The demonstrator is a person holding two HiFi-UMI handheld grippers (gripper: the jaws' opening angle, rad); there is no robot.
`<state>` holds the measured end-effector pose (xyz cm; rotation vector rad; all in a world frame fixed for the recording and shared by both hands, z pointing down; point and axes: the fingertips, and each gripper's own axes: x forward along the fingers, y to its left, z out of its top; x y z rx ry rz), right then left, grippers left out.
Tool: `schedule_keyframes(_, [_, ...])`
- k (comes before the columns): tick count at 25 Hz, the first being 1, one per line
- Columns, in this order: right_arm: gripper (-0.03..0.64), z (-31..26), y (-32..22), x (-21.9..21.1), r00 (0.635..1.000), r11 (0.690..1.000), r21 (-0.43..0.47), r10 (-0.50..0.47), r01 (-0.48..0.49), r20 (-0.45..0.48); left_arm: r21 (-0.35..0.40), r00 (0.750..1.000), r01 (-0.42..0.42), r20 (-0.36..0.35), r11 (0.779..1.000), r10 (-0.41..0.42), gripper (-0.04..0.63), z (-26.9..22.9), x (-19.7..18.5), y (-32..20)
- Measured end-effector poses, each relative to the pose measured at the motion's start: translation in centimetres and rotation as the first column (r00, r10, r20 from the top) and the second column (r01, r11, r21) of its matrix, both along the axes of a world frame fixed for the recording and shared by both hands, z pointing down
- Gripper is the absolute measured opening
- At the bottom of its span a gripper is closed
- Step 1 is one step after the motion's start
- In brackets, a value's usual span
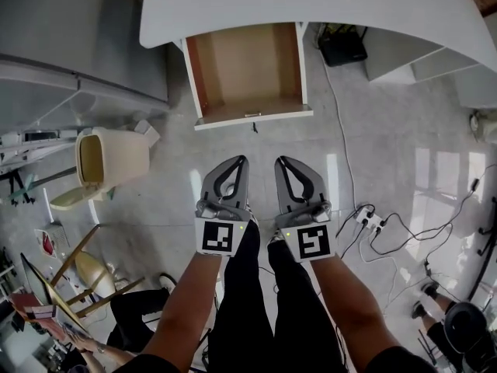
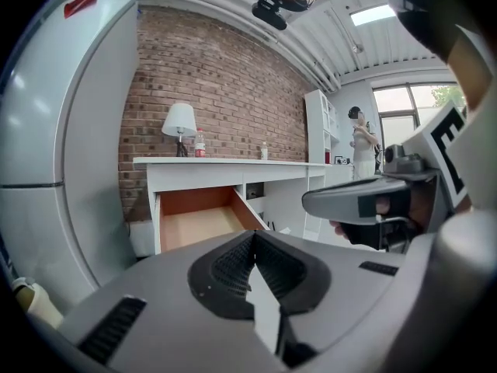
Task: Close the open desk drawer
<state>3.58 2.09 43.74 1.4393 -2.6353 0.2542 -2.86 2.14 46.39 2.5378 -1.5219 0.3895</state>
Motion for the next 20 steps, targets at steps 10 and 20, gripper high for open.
schedule_keyframes(10, [0.029,3.9,-0.6,-0.7,1.000,1.000,0.005,-0.028,0.028,-0.002,0.002,1.000,0.011,0.013,1.000,-0.011,0.008,5.1,-0.1,-1.5])
schedule_keyframes(20, [0.029,7.4,-1.8,-1.6,0.996,0.997,-0.018,-0.077,0.076,-0.036,-0.014,0.999,0.036,-0.023,0.999,-0.036,0.008,7.8,0.0,-1.8])
